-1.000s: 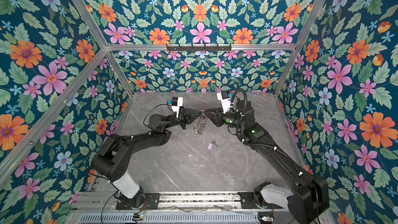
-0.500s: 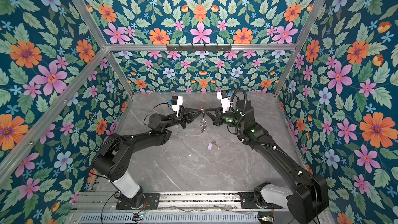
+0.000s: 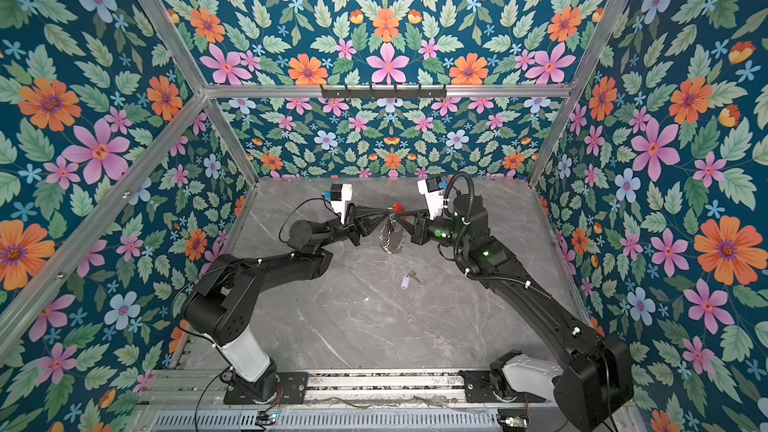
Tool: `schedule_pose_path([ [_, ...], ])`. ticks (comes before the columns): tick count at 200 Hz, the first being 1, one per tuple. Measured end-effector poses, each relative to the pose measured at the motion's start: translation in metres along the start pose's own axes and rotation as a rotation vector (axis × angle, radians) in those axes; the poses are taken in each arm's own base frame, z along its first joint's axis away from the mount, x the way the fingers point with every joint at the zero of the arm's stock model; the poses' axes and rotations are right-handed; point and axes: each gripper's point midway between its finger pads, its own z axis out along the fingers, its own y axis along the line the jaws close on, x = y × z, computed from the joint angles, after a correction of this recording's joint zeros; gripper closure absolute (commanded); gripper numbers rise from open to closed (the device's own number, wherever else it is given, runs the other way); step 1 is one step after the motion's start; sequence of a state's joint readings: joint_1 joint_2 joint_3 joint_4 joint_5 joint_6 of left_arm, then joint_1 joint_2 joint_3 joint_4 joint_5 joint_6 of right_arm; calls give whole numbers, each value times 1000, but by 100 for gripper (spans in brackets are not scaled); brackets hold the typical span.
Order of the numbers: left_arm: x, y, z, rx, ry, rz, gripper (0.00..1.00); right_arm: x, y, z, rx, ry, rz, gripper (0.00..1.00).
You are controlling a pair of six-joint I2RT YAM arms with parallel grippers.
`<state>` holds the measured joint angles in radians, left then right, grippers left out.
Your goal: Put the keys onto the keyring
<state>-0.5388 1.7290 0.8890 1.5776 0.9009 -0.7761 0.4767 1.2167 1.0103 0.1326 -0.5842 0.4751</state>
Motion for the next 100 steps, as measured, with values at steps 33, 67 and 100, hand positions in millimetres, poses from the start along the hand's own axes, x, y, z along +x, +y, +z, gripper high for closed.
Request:
schedule_pose_path([
  [33,-2,2,1,-14,-16,-8,100,0,-1,3,-11,-3,14,100],
  [67,-2,3,2,-20,-25,-13,100,-1,0,2,-11,-7,22,100],
  [100,-3,1,3,-12,-32,-7,100,-4,4,-5,3,-19,7,100],
])
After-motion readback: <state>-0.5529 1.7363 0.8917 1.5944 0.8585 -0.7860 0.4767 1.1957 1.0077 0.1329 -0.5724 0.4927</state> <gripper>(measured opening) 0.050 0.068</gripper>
